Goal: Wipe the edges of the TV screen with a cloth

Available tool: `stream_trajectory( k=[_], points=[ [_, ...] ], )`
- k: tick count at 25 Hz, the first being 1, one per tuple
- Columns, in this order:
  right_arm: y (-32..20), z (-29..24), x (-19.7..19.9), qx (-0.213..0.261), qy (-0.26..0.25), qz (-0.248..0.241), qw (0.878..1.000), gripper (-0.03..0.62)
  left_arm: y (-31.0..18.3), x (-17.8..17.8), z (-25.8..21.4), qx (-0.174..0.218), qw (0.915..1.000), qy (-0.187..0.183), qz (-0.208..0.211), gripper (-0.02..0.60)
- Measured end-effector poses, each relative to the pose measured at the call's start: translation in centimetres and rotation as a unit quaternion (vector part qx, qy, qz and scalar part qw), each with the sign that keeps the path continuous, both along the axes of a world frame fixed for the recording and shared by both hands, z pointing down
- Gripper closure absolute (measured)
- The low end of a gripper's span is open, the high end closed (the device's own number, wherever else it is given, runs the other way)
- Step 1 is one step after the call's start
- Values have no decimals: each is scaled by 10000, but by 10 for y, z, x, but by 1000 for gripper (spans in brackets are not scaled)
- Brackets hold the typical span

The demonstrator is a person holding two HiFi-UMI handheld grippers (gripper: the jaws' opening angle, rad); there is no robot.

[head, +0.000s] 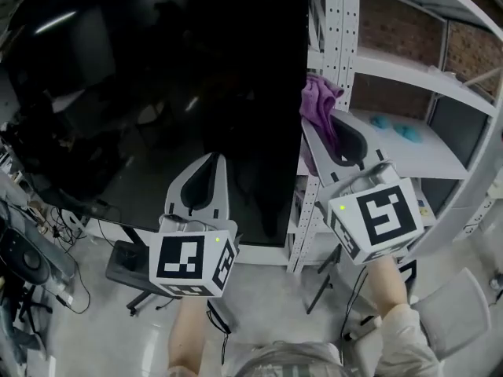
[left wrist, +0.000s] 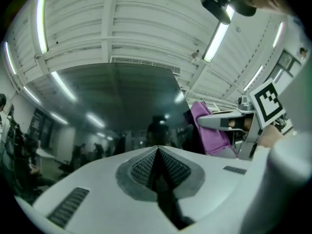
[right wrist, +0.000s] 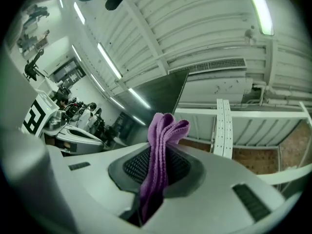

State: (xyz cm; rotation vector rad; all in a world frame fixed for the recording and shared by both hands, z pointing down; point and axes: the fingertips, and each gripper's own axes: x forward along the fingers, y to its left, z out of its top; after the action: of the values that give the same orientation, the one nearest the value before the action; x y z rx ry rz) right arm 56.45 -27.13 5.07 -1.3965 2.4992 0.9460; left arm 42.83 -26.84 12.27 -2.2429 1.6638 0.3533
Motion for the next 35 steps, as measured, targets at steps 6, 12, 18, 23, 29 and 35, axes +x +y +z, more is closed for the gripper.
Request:
stream_trajectory(
  k=[6, 12, 18, 23, 29, 35],
  points=[
    [8, -68, -1, 462, -51, 33, 9989, 531, 4, 8, -62, 476, 9985, -261, 97, 566],
    [8, -142, -3, 754, 53, 8, 9971, 532, 0, 18, -120, 792, 9947, -642, 152, 566],
    [13, -207, -5, 983, 469, 116, 9940, 533, -5, 15, -164, 839, 9949, -428, 357, 566],
    [15, -245, -11, 1159, 980, 413, 9875, 533, -6, 7, -206, 890, 9949, -410, 234, 566],
    [15, -269, -13, 1466, 2118, 940, 9617, 531, -2, 5, -234, 988, 9935, -565, 12, 566],
    [21, -278, -37, 1674, 4070, 1558, 8843, 533, 4, -15, -241, 997, 9935, -507, -231, 566]
  ],
)
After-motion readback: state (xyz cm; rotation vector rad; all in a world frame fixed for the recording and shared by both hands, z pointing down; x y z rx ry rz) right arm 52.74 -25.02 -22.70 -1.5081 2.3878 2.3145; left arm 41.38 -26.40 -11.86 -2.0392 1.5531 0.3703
